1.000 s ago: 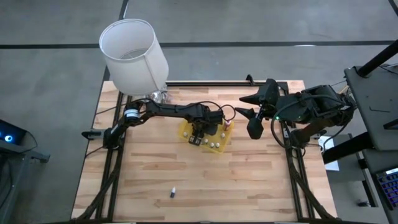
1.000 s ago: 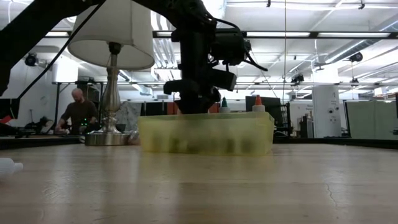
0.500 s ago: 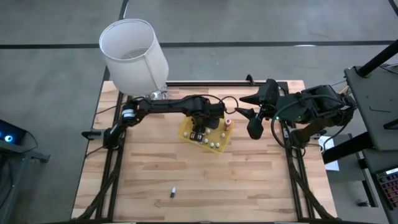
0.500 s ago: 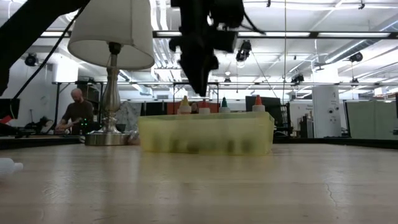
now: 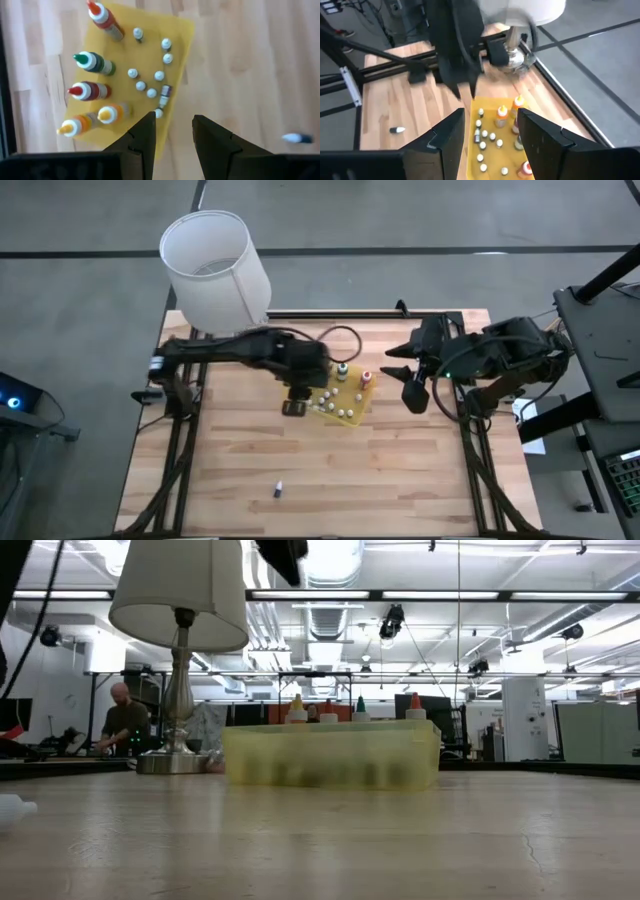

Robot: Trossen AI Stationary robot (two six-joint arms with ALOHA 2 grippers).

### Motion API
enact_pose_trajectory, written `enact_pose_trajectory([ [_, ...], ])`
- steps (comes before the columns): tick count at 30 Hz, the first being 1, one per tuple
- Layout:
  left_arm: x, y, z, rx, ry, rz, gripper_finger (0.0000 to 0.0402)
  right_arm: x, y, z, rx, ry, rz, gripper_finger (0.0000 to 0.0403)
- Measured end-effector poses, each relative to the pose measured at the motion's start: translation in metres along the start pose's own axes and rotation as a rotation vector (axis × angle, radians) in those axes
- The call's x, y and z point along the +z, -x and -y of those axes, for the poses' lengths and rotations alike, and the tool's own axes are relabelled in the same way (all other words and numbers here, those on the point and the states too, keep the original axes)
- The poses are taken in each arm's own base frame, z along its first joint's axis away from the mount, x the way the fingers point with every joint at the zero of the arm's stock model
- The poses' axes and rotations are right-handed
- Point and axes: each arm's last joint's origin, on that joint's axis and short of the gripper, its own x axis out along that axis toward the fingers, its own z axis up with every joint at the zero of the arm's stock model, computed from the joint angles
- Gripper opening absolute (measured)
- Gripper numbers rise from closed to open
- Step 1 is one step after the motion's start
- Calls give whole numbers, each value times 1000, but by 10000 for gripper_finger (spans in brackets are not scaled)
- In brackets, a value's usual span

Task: Pick & Place food coloring
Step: Put the small purple food coloring bottle into the yellow bin

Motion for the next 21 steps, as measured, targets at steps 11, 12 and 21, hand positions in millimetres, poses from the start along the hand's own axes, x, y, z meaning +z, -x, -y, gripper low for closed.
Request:
enact_pose_trajectory([
  [11,-48,56,45,-100,150,97,101,-19,-22,-10,-24,12,-90,173],
  [12,-52,57,50,-110,183,89,101,-21,-24,-11,-28,11,-97,173],
  [21,-79,51,102,-203,534,-23,101,-28,-32,-12,-50,2,-126,173],
])
